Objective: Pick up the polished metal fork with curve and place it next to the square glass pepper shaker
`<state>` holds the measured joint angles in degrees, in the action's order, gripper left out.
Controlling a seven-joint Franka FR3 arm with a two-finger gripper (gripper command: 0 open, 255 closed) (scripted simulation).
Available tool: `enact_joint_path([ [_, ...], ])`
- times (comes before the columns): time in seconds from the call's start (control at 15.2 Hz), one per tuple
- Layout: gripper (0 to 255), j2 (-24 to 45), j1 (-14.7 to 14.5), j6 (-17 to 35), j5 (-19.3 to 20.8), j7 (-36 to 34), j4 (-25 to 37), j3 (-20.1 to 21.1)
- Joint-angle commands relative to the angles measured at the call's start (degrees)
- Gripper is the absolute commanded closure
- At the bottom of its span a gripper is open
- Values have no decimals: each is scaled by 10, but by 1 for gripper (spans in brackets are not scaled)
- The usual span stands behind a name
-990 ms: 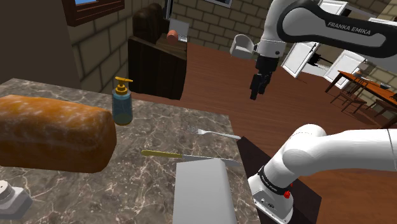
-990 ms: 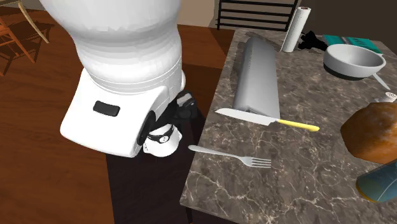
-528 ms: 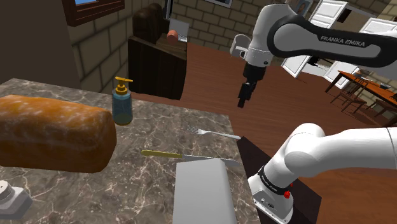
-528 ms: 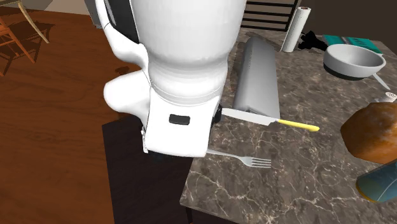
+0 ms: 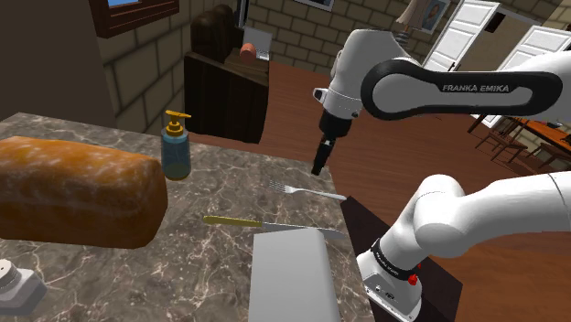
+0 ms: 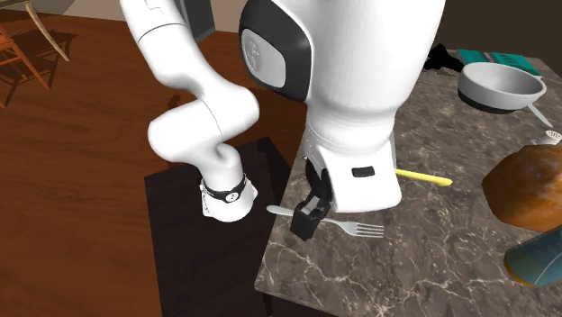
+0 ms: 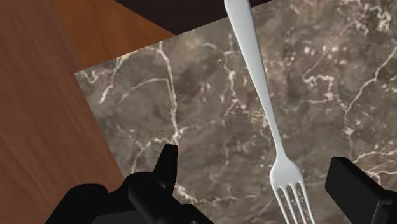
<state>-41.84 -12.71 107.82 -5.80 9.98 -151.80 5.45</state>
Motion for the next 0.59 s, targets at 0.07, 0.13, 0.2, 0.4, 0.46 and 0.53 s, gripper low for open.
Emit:
enact_joint_path([
  [0.07, 0, 22, -30, 68, -16, 11, -18, 23],
  [0.13, 0, 30, -40, 90, -21, 14, -22, 31],
  [0.2, 0, 40, -50, 112, -26, 17, -26, 40],
  [0.4, 0, 52, -54, 140, -30, 18, -38, 46],
  [0.46, 0, 56, -55, 149, -31, 19, -43, 47],
  [0.53, 0, 61, -55, 159, -32, 19, -48, 48],
])
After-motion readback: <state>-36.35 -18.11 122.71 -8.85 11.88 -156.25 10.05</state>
